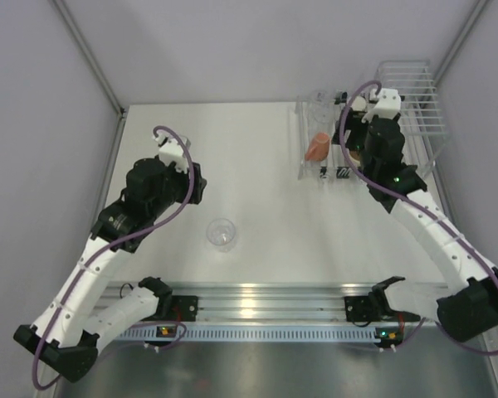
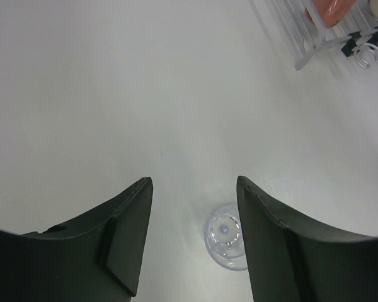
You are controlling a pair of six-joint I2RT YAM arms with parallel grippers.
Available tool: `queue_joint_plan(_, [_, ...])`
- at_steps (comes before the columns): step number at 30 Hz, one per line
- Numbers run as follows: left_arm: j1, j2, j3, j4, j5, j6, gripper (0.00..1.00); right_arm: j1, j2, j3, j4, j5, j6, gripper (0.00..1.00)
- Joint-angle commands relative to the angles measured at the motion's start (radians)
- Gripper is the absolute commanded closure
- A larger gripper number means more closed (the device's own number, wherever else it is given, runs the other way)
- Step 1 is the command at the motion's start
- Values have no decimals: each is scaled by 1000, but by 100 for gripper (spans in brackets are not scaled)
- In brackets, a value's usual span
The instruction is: Load the cups into the dish rack
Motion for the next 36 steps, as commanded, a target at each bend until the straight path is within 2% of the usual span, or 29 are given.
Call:
queue_joint_plan(1, [5, -36, -3, -115, 14, -20, 39, -12, -109, -58, 3, -20, 29, 18])
queue_joint_plan(5, [5, -16, 22, -238, 78, -29, 39, -10, -180, -118, -25, -32, 34, 18])
queue_joint_plan(8, [5, 4, 13, -295, 126, -49, 25, -10, -224, -144, -39, -34, 26, 18])
queue_joint_plan(10, [5, 5, -3, -300, 152, -61, 23, -10, -235, -155, -51, -31, 16, 18])
queue_joint_plan(11, [3, 5, 3, -310, 152, -70, 18, -10, -238, -158, -54, -31, 14, 18])
queue_joint_plan(14, [3, 16, 2, -307, 208, -99, 18, -13, -249, -178, -54, -32, 16, 17])
queue_joint_plan(15, [5, 23, 2, -307, 225, -99, 13, -13, -256, -184, -53, -34, 20, 18])
queue_joint_plan(19, [5, 53, -4, -306, 310, -128, 12, -13, -269, -214, -45, -38, 34, 17])
queue_joint_plan(26, [-5, 103, -7, -277, 330, -148, 12, -16, -281, -237, -36, -51, 52, 17])
queue_joint_plan(32, [-66, 229, 3, -208, 267, -179, 12, -19, -298, -248, -33, -57, 65, 17])
queue_joint_plan(36, [-161, 332, 28, -189, 200, -193, 13, -25, -307, -256, -36, -57, 63, 16])
